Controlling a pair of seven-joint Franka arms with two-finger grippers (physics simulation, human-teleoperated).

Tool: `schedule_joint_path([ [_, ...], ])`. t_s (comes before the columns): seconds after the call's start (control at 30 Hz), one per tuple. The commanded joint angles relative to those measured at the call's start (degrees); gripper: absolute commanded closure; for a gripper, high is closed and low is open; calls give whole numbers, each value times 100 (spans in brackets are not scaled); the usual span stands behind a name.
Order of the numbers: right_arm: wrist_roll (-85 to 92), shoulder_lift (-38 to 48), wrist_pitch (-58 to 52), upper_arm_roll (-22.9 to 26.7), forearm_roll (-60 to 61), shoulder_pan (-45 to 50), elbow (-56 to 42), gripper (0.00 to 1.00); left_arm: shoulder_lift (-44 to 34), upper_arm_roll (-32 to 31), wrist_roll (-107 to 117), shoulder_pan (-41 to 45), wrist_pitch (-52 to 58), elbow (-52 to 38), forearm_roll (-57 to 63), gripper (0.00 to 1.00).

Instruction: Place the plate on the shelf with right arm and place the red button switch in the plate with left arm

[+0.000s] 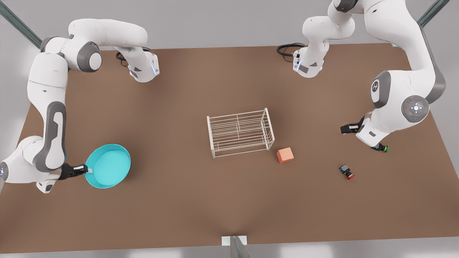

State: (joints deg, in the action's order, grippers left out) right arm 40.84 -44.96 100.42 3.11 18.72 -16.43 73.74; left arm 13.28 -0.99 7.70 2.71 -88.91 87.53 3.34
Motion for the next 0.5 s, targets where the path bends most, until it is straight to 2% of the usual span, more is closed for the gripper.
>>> schedule_joint_path([
  [0.0,170,93,-417,-82,255,34,0,81,8,-6,961,10,-39,-16,26,0],
  [0.13,30,313,-497,-390,299,359,-9,80,17,-15,988,19,-21,-60,-27,0],
  [0.47,-2133,972,-1129,-434,308,1968,52,80,17,-6,996,10,-21,-43,-27,0],
])
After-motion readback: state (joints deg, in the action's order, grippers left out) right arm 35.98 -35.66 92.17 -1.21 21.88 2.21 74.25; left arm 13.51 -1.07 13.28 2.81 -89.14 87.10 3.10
